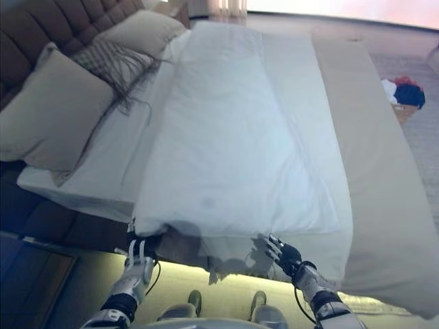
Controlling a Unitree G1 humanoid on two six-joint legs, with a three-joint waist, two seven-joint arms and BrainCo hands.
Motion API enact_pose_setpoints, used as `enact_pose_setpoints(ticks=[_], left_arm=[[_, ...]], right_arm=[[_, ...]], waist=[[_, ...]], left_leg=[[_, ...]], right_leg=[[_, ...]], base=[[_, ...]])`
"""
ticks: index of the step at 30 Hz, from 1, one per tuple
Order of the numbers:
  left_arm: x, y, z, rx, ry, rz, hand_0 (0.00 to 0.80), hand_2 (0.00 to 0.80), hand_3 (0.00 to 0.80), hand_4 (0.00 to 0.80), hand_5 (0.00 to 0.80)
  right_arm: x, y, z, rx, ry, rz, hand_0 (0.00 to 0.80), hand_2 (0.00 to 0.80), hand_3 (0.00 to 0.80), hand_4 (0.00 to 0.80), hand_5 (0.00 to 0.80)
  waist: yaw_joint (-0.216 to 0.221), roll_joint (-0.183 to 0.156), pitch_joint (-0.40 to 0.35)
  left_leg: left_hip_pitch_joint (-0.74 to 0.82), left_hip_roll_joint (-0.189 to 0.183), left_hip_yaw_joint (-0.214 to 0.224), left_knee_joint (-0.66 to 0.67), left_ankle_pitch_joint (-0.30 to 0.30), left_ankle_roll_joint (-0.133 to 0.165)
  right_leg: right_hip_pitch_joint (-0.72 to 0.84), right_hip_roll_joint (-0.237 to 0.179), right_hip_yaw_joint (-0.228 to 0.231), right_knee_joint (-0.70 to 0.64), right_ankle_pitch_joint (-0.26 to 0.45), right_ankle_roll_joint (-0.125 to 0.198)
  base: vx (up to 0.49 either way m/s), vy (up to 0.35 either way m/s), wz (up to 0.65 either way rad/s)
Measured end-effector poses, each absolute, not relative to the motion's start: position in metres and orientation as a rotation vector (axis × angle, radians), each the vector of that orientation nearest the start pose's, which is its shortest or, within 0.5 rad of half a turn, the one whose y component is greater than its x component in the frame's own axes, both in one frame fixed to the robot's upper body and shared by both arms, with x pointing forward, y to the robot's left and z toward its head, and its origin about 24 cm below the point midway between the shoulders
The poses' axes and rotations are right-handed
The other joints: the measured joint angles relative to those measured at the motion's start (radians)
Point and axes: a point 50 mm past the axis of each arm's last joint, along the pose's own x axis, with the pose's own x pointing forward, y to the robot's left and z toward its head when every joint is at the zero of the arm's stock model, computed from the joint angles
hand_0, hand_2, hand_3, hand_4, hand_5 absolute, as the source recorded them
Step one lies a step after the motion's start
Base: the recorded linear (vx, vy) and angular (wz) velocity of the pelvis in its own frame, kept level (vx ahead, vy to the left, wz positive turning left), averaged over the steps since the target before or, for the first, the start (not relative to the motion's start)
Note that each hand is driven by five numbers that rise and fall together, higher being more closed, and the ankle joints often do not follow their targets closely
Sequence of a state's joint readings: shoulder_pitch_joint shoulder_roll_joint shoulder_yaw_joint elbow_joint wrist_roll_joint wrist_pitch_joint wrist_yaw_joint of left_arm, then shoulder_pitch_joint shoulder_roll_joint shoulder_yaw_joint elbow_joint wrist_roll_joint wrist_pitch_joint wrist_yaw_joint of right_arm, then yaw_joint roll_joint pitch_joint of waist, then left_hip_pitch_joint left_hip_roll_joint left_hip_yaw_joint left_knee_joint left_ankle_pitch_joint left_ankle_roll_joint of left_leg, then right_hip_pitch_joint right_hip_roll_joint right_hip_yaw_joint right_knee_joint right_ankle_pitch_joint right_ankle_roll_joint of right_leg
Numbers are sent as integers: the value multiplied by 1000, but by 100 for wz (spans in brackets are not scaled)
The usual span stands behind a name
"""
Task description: Make the bed neatly
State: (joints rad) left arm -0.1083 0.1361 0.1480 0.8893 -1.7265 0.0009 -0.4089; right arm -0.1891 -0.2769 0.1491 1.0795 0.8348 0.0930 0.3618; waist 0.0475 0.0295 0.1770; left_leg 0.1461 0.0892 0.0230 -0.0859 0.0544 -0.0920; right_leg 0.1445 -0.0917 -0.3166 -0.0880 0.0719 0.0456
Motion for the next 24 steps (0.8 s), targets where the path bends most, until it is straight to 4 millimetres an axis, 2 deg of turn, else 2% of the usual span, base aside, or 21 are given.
enact_pose_setpoints(ticks=[8,15,17,24], left_arm=[[198,267,-88,-1544,21,538,800,800,800,800,800],[182,310,-85,-1515,25,646,800,800,800,800,800],[179,313,-87,-1521,35,679,800,800,800,800,800],[173,311,-92,-1551,97,690,800,800,800,800,800]], right_arm=[[195,-224,-115,576,811,-32,0,0,0,0,0],[196,-239,-111,563,793,-54,0,0,0,0,0],[196,-241,-111,570,787,-66,0,0,0,0,0],[190,-244,-114,583,811,-94,0,0,0,0,0]], waist=[[-5,23,-29],[-6,24,-29],[-5,24,-29],[-6,26,-28]], left_leg=[[18,2,-16,-1,-13,11],[18,6,-25,1,-11,9],[18,6,-26,4,-11,9],[18,0,-28,4,-12,9]], right_leg=[[26,1,-6,-5,-8,1],[17,-4,-32,-6,-8,1],[16,-10,-52,-5,-7,3],[17,-15,-54,-5,-10,7]], base=[[-30,80,1],[-34,85,-11],[4,89,-13],[-4,112,0]])
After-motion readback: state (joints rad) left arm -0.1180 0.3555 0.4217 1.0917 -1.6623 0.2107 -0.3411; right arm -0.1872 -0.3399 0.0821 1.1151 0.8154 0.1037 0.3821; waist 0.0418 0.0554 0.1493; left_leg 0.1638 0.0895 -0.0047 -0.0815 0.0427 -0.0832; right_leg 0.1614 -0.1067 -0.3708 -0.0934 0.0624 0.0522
